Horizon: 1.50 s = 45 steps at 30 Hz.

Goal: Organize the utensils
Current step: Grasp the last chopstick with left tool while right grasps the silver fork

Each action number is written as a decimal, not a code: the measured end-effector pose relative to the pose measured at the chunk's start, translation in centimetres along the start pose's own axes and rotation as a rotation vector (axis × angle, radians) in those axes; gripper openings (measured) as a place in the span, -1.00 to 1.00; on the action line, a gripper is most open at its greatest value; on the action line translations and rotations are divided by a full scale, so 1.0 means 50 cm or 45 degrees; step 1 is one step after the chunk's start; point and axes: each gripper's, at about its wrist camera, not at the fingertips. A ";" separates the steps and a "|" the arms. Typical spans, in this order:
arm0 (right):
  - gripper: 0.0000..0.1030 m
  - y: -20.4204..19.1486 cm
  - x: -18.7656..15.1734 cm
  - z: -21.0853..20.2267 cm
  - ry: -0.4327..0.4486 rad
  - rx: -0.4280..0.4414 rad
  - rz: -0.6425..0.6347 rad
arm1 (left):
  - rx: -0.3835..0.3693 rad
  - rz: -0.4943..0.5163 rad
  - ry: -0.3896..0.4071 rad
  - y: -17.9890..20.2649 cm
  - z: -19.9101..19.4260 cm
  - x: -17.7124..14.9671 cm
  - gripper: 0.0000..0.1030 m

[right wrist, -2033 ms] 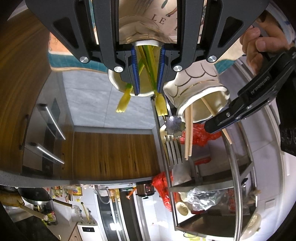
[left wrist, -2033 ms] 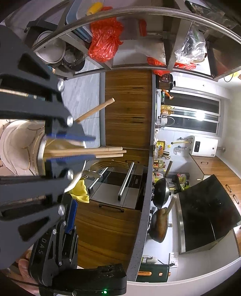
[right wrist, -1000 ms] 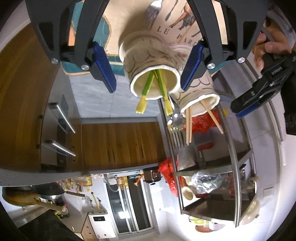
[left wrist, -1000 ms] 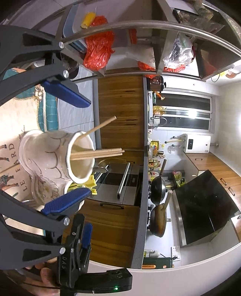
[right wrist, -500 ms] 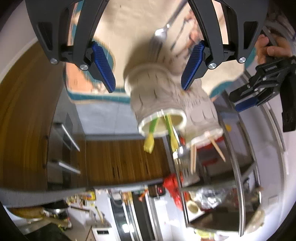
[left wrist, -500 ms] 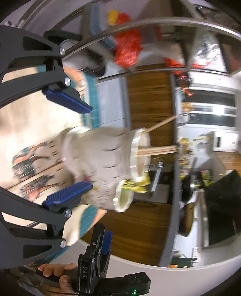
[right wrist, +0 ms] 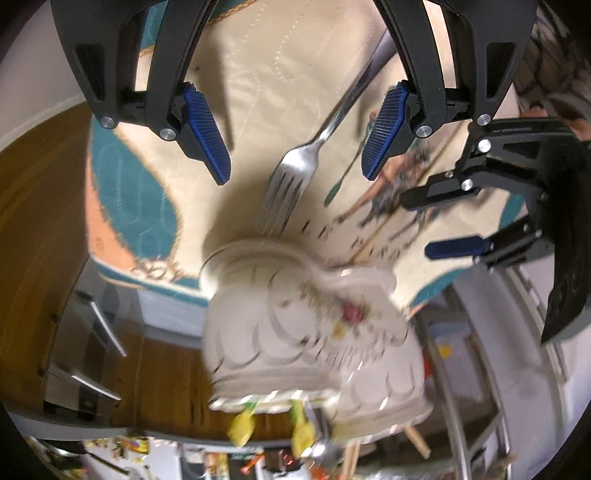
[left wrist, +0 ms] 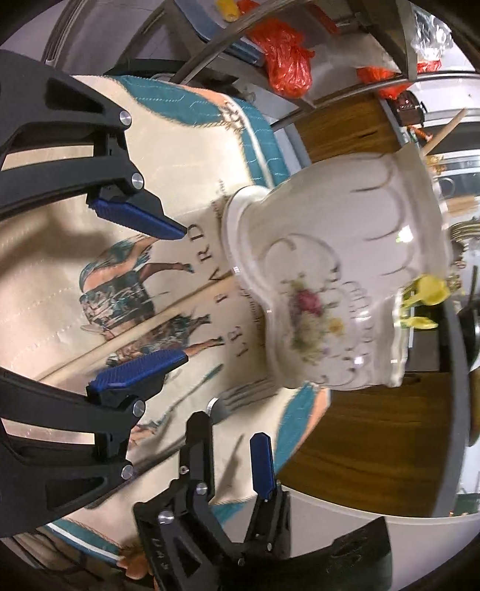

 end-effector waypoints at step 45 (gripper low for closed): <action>-0.87 -0.075 0.009 0.000 -0.666 0.064 -0.447 | -0.260 0.246 -0.416 -0.005 -0.018 -0.014 -0.84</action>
Point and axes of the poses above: each gripper's, at about its wrist camera, not at the fingertips, and z roughly the way its jaws point, y to its right, x to its top
